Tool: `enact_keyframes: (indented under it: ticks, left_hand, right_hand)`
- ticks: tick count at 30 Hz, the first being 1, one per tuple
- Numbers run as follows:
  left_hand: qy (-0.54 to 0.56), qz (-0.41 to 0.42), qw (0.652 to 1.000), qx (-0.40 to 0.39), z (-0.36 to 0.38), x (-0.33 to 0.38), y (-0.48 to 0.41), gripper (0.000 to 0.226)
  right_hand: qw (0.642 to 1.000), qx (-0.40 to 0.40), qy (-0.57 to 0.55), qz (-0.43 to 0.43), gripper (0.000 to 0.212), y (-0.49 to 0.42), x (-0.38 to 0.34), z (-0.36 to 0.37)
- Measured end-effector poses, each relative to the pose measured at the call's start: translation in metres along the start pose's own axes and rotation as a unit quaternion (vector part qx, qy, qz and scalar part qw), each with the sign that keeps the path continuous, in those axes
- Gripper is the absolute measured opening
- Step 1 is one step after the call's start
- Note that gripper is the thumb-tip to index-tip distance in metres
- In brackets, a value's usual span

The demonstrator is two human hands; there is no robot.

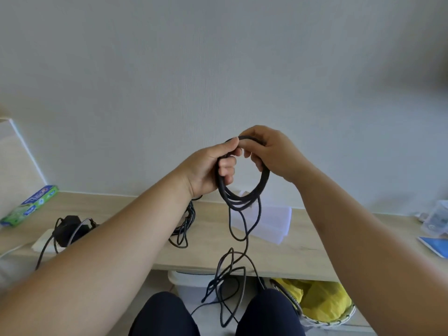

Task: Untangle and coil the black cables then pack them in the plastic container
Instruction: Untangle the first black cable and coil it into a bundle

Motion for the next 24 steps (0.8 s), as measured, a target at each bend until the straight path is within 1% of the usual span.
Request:
enact_keyframes:
  ticks: [1,2,4,5,7,8,9,11,12,13,15,17,18,19,21,24]
  left_hand:
    - [0.015,0.006,1.0,-0.005,0.002,0.0,-0.001,0.024]
    - [0.029,0.015,0.999,-0.006,0.002,0.002,-0.002,0.024]
    - [0.036,0.031,0.999,0.007,-0.002,0.006,-0.003,0.026]
    - [0.028,0.036,0.999,0.014,-0.004,0.008,-0.004,0.027]
    - [0.005,0.039,0.999,0.014,-0.007,0.011,-0.003,0.027]
    - [-0.004,0.041,0.999,0.009,-0.006,0.012,-0.002,0.026]
    - [-0.009,0.046,0.999,0.007,-0.005,0.013,-0.001,0.026]
    - [-0.004,0.059,0.998,0.016,-0.006,0.014,0.0,0.03]
    - [0.004,0.067,0.997,0.027,-0.008,0.015,0.001,0.033]
    - [0.014,0.077,0.996,0.043,-0.012,0.016,0.001,0.036]
    - [0.043,0.1,0.99,0.087,-0.025,0.019,0.004,0.039]
    - [0.087,0.122,0.979,0.141,-0.042,0.02,0.007,0.041]
    - [0.099,0.129,0.972,0.168,-0.052,0.02,0.009,0.041]
    - [0.098,0.133,0.967,0.192,-0.061,0.019,0.011,0.041]
    - [0.078,0.123,0.963,0.227,-0.074,0.013,0.014,0.041]
    - [0.006,0.073,0.964,0.257,-0.086,-0.004,0.013,0.04]
  right_hand:
    - [0.998,0.022,-0.052,0.013,0.015,0.002,0.009,-0.003]
    - [0.99,0.037,-0.128,0.038,0.023,0.004,0.02,-0.005]
    - [0.957,0.052,-0.263,0.113,0.041,0.011,0.057,-0.004]
    - [0.943,0.057,-0.289,0.155,0.043,0.019,0.08,0.0]
    - [0.931,0.049,-0.283,0.227,0.038,0.037,0.124,0.013]
    - [0.929,0.027,-0.267,0.255,0.035,0.048,0.139,0.023]
    - [0.93,-0.013,-0.24,0.277,0.037,0.058,0.151,0.036]
    - [0.933,-0.105,-0.164,0.301,0.047,0.073,0.163,0.062]
    - [0.937,-0.123,-0.125,0.301,0.045,0.076,0.166,0.071]
    - [0.943,-0.116,-0.098,0.295,0.037,0.076,0.168,0.076]
    - [0.956,-0.055,-0.078,0.278,0.02,0.07,0.169,0.076]
    - [0.95,0.023,-0.127,0.283,0.013,0.067,0.171,0.068]
    - [0.942,0.06,-0.171,0.283,0.013,0.065,0.171,0.062]
    - [0.937,0.1,-0.19,0.277,0.017,0.063,0.17,0.054]
    - [0.938,0.161,-0.17,0.257,0.023,0.06,0.167,0.036]
    - [0.922,0.199,-0.229,0.242,0.022,0.046,0.154,0.016]
Point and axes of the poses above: each hand's wrist, its own y-axis away from the middle knuckle, its own z-axis out of the palm, x = y × z, the point moved 6 cm from there along -y, towards the middle knuckle, and after that the axes turned 10 degrees about -y, right-handed, at the moved point
